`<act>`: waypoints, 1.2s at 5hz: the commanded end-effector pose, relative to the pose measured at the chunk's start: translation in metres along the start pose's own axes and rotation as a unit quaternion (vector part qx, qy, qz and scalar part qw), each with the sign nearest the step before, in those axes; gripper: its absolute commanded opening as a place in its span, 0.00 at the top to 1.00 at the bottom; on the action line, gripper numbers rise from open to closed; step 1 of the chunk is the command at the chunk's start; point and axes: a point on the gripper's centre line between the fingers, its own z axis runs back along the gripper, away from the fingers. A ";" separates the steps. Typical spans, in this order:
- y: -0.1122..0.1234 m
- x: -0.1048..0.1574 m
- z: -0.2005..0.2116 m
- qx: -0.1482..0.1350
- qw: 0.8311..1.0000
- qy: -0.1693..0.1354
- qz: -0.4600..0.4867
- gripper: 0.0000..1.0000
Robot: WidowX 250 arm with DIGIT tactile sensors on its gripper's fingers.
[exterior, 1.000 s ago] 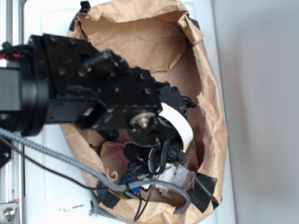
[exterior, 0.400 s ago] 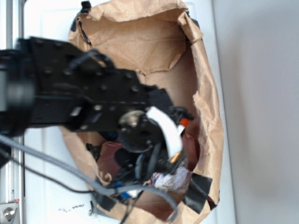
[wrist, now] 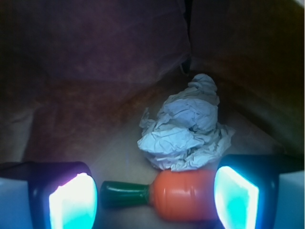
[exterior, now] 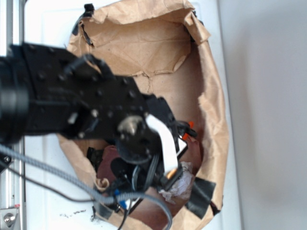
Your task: Grab the white paper.
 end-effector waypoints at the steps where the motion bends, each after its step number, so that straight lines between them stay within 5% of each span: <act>1: -0.002 0.029 -0.020 0.035 0.999 -0.009 -0.018 0.00; 3: 0.008 0.039 -0.042 0.064 0.998 0.015 -0.017 0.00; 5: 0.013 0.039 -0.034 0.061 0.998 0.007 -0.004 1.00; 6: 0.014 0.038 -0.029 0.067 0.998 0.000 0.001 1.00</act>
